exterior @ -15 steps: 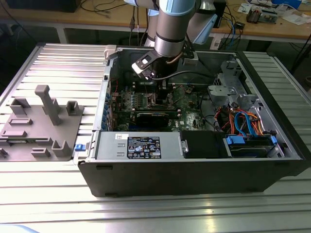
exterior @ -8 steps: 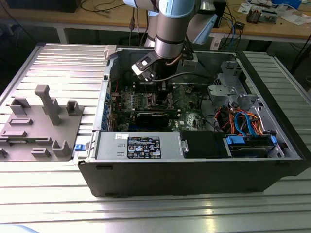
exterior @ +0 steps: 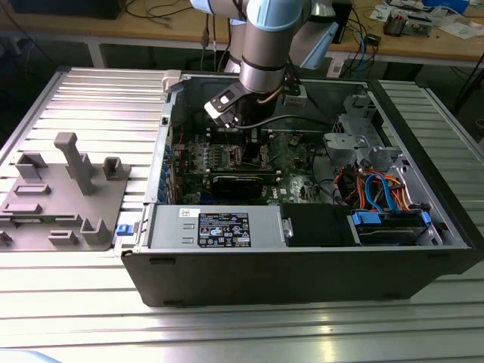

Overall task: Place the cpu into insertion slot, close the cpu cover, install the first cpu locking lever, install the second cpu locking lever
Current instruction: 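Place the cpu into insertion slot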

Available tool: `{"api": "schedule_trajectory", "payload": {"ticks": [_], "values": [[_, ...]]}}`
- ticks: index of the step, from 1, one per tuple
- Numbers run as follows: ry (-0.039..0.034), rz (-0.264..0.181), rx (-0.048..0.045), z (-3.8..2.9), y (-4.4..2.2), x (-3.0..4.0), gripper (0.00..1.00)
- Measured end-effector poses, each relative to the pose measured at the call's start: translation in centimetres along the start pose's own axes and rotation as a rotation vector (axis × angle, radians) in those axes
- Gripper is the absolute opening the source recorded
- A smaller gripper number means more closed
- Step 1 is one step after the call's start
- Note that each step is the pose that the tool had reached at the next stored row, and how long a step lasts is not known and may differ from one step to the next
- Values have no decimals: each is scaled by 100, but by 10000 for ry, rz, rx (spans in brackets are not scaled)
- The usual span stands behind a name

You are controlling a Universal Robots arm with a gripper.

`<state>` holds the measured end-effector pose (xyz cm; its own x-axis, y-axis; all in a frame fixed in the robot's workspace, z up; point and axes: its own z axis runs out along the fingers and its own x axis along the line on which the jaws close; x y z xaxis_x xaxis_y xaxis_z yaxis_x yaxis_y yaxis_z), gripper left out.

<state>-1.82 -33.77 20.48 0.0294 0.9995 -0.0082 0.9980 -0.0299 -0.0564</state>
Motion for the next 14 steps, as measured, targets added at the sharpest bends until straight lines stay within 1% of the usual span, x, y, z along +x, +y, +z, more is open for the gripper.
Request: {"api": "schedule_trajectory", "payload": {"ticks": [7,14], "values": [[0,0,-1,33,-1,15,54],[2,-1,-2,47,-4,22,54]]}}
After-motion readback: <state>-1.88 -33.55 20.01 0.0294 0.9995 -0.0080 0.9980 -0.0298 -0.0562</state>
